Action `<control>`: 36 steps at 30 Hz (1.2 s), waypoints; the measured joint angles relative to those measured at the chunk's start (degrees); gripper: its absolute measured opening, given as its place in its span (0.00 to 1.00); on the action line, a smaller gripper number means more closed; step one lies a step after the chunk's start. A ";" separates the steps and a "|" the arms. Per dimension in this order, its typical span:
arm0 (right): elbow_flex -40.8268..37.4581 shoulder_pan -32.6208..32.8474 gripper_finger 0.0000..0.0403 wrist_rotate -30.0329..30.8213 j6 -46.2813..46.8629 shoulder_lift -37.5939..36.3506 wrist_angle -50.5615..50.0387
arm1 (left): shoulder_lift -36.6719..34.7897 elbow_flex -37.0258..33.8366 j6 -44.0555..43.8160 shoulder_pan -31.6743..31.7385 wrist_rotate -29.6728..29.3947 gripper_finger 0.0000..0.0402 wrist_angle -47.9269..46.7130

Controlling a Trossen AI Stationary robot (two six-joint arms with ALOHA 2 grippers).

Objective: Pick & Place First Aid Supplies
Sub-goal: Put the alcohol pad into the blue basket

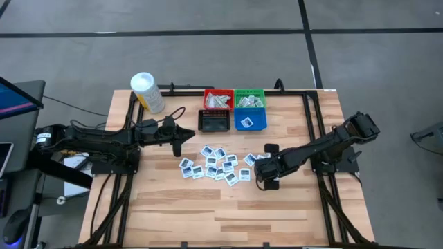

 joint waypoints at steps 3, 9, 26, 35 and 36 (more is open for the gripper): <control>2.98 -0.28 0.00 1.60 -1.81 -0.23 -1.85 | 0.00 0.00 0.00 0.00 0.00 0.16 -0.01; 7.72 -2.09 0.00 4.26 -7.26 -0.28 -3.95 | -0.01 0.00 0.00 0.00 0.00 0.16 0.00; 9.00 -4.46 0.24 -3.04 -5.49 -0.12 -5.58 | -0.01 0.00 0.00 0.00 0.00 0.16 -0.01; 4.18 -2.92 0.41 -5.79 -3.11 -0.14 -3.78 | 0.00 0.00 0.00 0.00 0.00 0.16 0.00; 3.51 -2.86 0.42 -5.83 -2.28 -0.14 -2.91 | 0.00 0.00 0.00 0.00 0.01 0.16 -0.01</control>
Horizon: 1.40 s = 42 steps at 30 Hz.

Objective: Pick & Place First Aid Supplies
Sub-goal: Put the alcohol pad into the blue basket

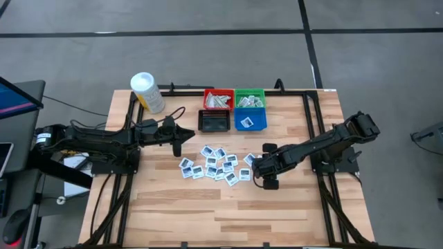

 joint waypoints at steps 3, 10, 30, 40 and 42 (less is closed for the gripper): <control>-1.45 0.29 0.41 -0.01 0.67 0.00 2.07 | 0.00 0.00 0.00 0.00 0.01 0.16 0.01; -5.31 0.03 0.37 -0.20 0.02 0.00 7.98 | 0.00 0.00 0.01 0.00 -0.01 0.16 0.00; -11.96 -0.50 0.28 -0.17 -0.01 -0.21 12.59 | 0.00 0.02 0.02 0.00 -0.01 0.16 -0.01; -12.60 -0.46 0.11 -1.14 -0.20 -0.22 13.47 | 0.00 0.01 0.01 0.00 -0.01 0.16 -0.01; -12.62 -0.46 0.04 -1.59 -0.16 -0.21 13.46 | -0.01 0.02 0.02 0.00 -0.01 0.16 -0.01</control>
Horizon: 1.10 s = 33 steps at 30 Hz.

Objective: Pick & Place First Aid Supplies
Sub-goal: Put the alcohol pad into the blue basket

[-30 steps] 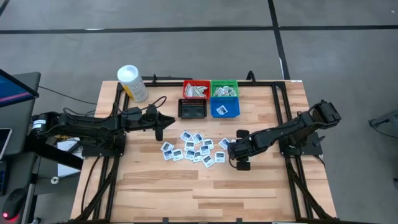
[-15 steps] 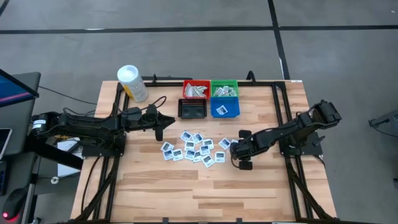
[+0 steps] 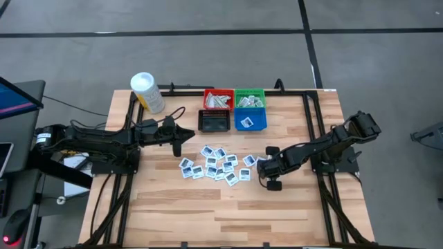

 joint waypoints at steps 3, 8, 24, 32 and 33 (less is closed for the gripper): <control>0.00 0.00 0.02 -0.05 0.93 0.03 -0.03 | 0.01 0.00 -0.02 0.00 0.00 0.16 0.00; 1.58 0.19 0.01 -0.06 2.32 0.32 -1.90 | 0.01 -0.01 -0.02 0.00 0.00 0.16 0.01; 16.02 -1.45 0.00 7.59 -6.40 0.25 -11.65 | -0.01 0.00 0.00 0.00 0.00 0.16 0.02; 21.62 -10.10 0.00 9.33 -21.01 0.25 -12.76 | 0.01 -0.01 -0.02 0.00 0.00 0.16 0.00; 22.08 -11.52 0.00 9.37 -23.32 0.23 -12.58 | -0.01 0.00 -0.02 0.00 0.00 0.16 0.01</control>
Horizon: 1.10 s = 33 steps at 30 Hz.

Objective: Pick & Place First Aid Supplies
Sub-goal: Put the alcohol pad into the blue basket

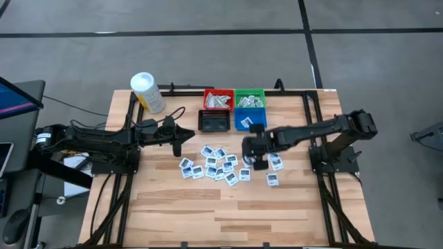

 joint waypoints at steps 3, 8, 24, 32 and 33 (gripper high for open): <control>0.58 -4.65 0.00 0.00 -6.42 0.00 -0.08 | 0.01 0.00 0.00 0.00 0.00 0.16 -0.01; 0.65 -13.08 0.00 -0.07 -15.68 0.00 -0.14 | 0.01 0.00 0.01 0.00 -0.01 0.16 -0.01; 0.65 -28.91 0.05 -5.12 -27.80 -0.02 2.60 | 0.01 0.00 0.00 0.00 -0.02 0.16 0.01; 0.65 -27.55 0.22 -6.16 -27.80 -0.04 2.23 | 0.01 0.00 0.00 0.00 -0.02 0.16 0.03; 0.65 -27.17 0.23 -5.78 -26.90 -0.04 2.11 | 0.01 0.00 0.02 0.00 -0.02 0.16 0.02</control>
